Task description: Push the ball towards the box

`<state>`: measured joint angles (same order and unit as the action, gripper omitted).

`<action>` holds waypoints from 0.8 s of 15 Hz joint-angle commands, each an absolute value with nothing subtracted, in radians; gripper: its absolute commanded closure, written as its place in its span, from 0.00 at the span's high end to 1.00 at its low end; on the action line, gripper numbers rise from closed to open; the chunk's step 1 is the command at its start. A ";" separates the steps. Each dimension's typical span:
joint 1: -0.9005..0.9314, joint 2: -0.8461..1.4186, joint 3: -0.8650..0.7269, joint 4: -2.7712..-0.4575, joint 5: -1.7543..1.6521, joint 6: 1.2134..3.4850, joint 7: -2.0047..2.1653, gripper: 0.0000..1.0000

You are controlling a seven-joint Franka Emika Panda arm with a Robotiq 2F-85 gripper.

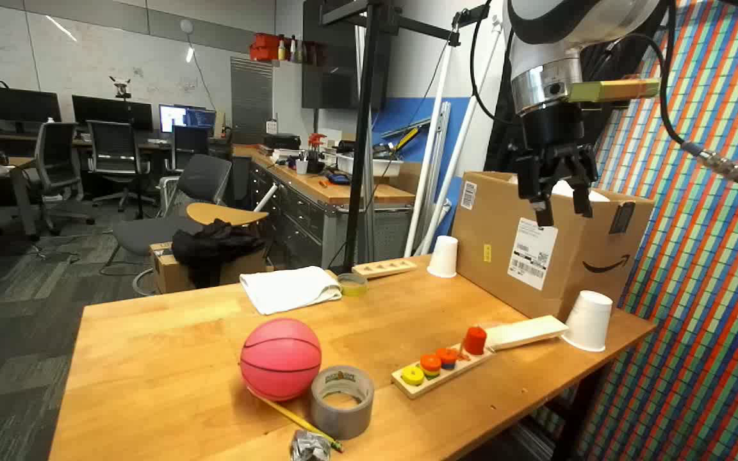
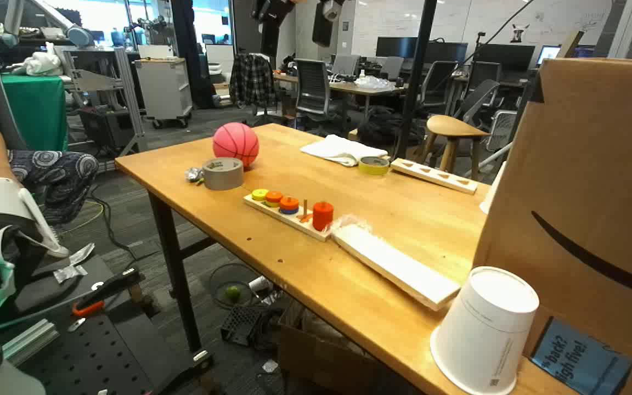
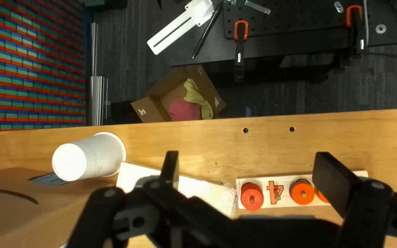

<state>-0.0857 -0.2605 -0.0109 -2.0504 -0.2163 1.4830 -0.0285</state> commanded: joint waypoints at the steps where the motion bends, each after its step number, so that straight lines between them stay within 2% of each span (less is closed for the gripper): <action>1: -0.070 -0.260 -0.024 -2.045 -0.219 1.480 -0.026 1.00; 7: -0.053 -0.274 -0.010 -2.060 -0.188 1.495 -0.004 1.00; 12: 0.039 -0.316 0.067 -2.124 -0.076 1.634 0.059 1.00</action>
